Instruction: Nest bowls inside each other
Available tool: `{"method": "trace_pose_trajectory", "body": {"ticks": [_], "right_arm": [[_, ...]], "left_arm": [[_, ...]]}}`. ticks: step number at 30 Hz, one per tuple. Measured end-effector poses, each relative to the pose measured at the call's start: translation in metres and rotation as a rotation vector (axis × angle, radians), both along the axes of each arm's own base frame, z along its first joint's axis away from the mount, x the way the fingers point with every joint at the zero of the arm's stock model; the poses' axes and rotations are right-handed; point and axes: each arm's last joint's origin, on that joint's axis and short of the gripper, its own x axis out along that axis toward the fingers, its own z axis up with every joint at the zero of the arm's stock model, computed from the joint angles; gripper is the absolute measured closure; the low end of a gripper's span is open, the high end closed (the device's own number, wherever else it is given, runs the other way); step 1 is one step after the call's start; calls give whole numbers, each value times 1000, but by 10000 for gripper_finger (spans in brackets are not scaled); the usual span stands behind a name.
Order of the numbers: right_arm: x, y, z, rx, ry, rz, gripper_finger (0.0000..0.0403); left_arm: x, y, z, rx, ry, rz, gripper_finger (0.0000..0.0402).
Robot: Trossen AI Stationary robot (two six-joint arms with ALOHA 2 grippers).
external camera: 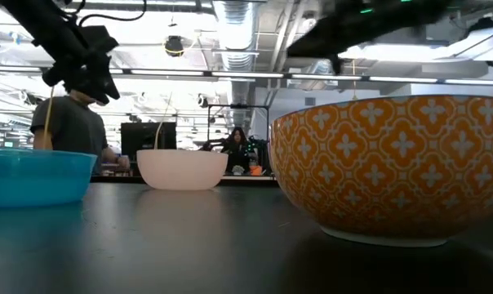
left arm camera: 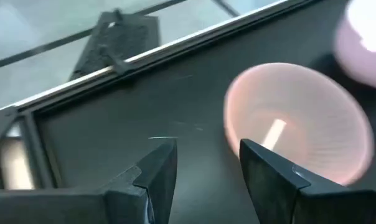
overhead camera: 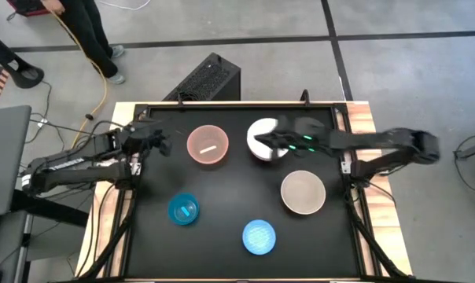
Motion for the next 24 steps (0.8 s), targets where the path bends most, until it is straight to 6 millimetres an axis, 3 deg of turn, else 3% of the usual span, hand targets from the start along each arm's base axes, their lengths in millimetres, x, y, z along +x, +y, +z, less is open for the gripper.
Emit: {"method": "trace_pose_trajectory", "body": {"ticks": [5, 11, 15, 24], "right_arm": [[71, -24, 7, 25, 128, -32, 398], [134, -53, 4, 75, 345, -65, 380], [161, -70, -1, 102, 444, -85, 342], [191, -109, -21, 168, 535, -165, 231]], "left_arm": [[3, 12, -6, -39, 64, 18, 237], [5, 16, -9, -81, 74, -29, 237], [4, 16, -9, -82, 73, -30, 237], [4, 16, -9, -93, 65, -33, 237]]}}
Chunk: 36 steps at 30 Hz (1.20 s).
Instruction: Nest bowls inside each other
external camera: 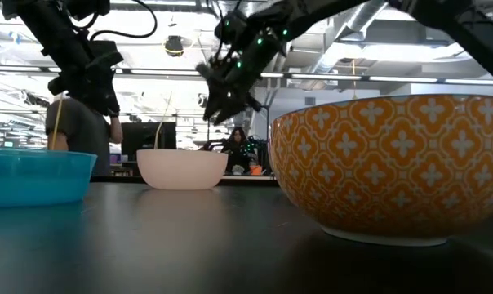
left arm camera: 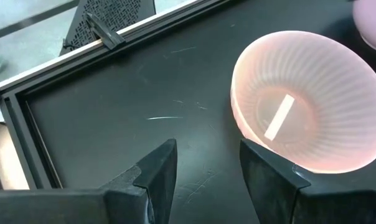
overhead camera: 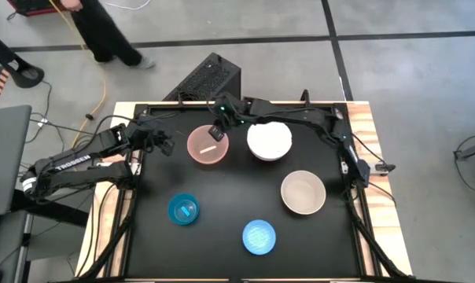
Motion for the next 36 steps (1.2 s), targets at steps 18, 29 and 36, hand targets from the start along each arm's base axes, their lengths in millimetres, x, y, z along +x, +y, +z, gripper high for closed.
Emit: {"method": "trace_pose_trajectory", "body": {"ticks": [18, 29, 36], "right_arm": [[4, -20, -50, 121, 150, 12, 147], [6, -17, -67, 158, 205, -3, 166], [5, -22, -67, 209, 183, -34, 311]], "left_arm": [[-1, 0, 0, -14, -25, 29, 237], [-1, 0, 0, -20, -32, 34, 237], [-1, 0, 0, -24, -34, 31, 237]]}}
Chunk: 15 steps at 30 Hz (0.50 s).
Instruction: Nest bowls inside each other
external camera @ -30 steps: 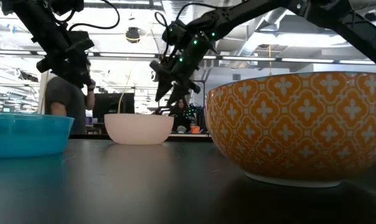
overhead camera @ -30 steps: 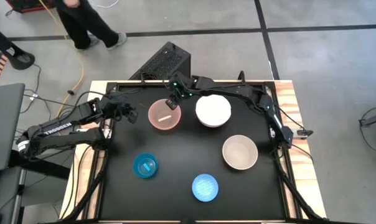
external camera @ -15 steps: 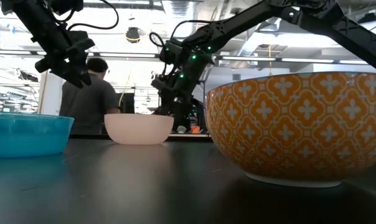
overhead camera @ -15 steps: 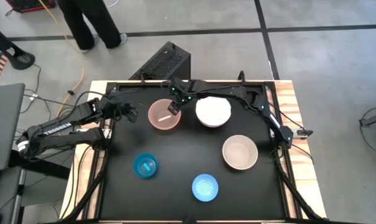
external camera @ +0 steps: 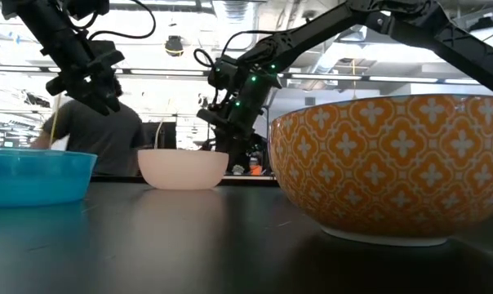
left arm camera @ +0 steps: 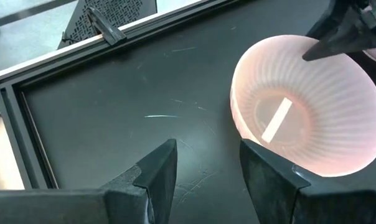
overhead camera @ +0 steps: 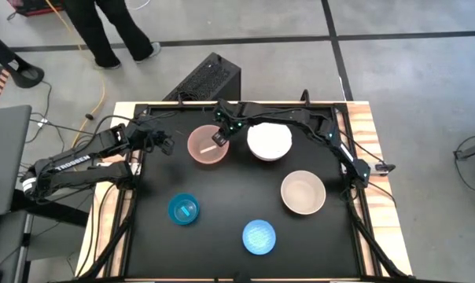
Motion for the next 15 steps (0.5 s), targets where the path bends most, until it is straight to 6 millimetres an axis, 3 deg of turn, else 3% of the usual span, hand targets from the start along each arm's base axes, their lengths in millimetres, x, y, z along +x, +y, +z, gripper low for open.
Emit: {"method": "trace_pose_trajectory", "body": {"ticks": [2, 4, 9, 15], "right_arm": [[-2, -5, 0, 25, -10, -16, 367], [-4, -9, 2, 34, -14, -21, 390], [-13, -22, 23, 45, -89, -74, 390], [-39, -33, 67, 48, -141, -76, 397]], "left_arm": [[0, 0, 0, -1, 0, 0, 237], [0, 0, 0, 0, 0, 0, 237], [0, 0, 0, 1, 1, -1, 237], [1, 1, 1, 10, -14, -1, 237]]}}
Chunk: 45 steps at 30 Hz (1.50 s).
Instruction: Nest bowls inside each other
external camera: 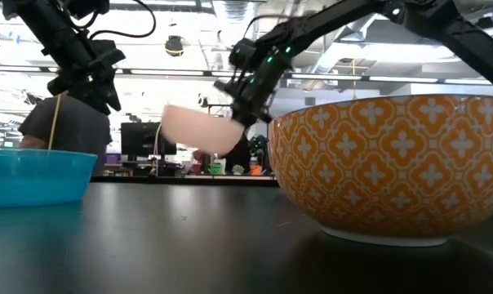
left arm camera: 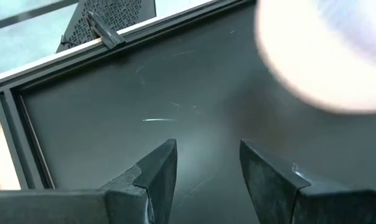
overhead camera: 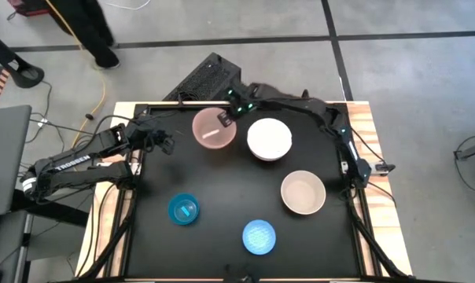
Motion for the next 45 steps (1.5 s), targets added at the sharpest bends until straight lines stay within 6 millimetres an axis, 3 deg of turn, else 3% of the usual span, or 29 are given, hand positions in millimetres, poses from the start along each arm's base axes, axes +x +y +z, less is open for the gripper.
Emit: {"method": "trace_pose_trajectory", "body": {"ticks": [5, 11, 15, 20, 28, 39, 45], "right_arm": [[-42, 4, 40, 8, 90, 52, 400], [-96, 15, 64, -16, 191, 88, 400], [-135, 20, 61, -15, 179, 32, 401], [-169, 29, 39, -4, 115, -76, 401], [-177, 40, -3, 2, 172, -177, 401], [-182, 44, -23, 12, 248, -231, 402], [-179, 48, -24, 4, 250, -238, 396]], "left_arm": [[4, 2, 3, 30, -53, 0, 237], [9, 5, 1, 20, -86, 20, 237], [14, 8, -4, -7, -76, 31, 237], [19, 9, -8, -42, -66, 11, 237], [21, 10, -6, -55, -110, 23, 237], [22, 10, -7, -63, -113, 14, 237], [22, 10, -7, -65, -113, 11, 237]]}}
